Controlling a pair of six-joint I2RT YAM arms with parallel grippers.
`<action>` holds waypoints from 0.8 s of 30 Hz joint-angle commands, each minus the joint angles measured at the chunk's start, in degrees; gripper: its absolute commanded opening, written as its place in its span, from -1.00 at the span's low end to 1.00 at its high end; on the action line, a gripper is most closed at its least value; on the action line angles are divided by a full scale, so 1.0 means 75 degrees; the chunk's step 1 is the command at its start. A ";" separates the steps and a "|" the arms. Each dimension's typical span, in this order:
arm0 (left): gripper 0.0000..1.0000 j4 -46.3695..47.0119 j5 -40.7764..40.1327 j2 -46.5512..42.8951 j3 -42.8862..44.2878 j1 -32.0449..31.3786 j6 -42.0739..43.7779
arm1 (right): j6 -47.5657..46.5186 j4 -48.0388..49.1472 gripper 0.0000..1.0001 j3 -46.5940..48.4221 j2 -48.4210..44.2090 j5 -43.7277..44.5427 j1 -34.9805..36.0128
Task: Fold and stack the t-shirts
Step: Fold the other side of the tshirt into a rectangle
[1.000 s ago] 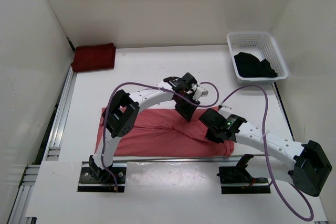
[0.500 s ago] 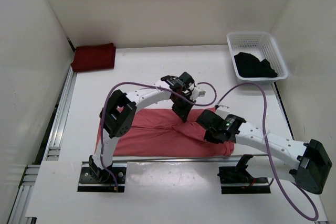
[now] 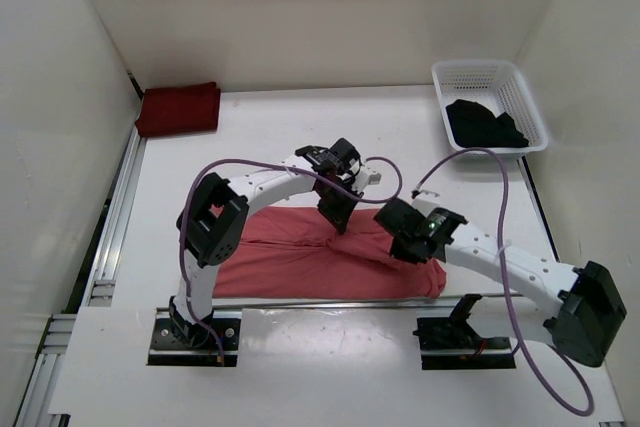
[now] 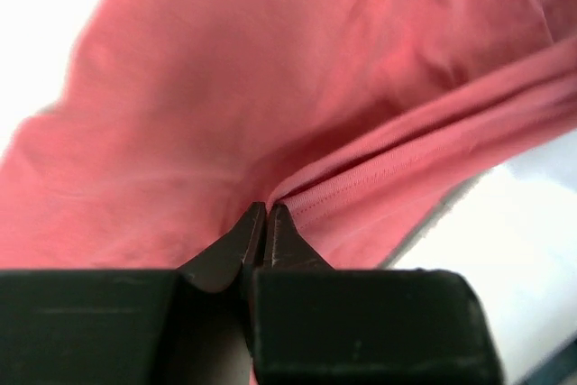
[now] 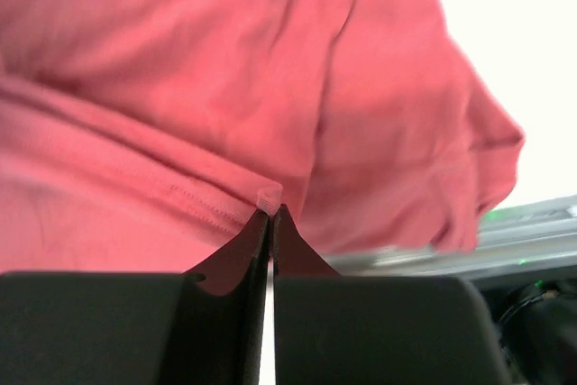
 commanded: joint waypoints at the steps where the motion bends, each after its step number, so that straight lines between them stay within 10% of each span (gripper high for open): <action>1: -0.75 0.0560 -0.0664 -0.0486 0.0063 0.0153 0.0034 | -0.1211 0.0523 -1.00 0.0425 0.0444 0.0083 -0.1018; 12: -0.72 0.1229 -0.2703 -0.0357 -0.0090 -0.0070 0.0034 | -0.2513 0.1825 -1.00 0.0729 0.1979 -0.0258 -0.2613; 24: -0.45 0.1229 -0.2471 0.0007 0.0062 -0.0140 0.0034 | -0.2666 0.1990 -0.96 0.1035 0.2906 -0.0258 -0.3013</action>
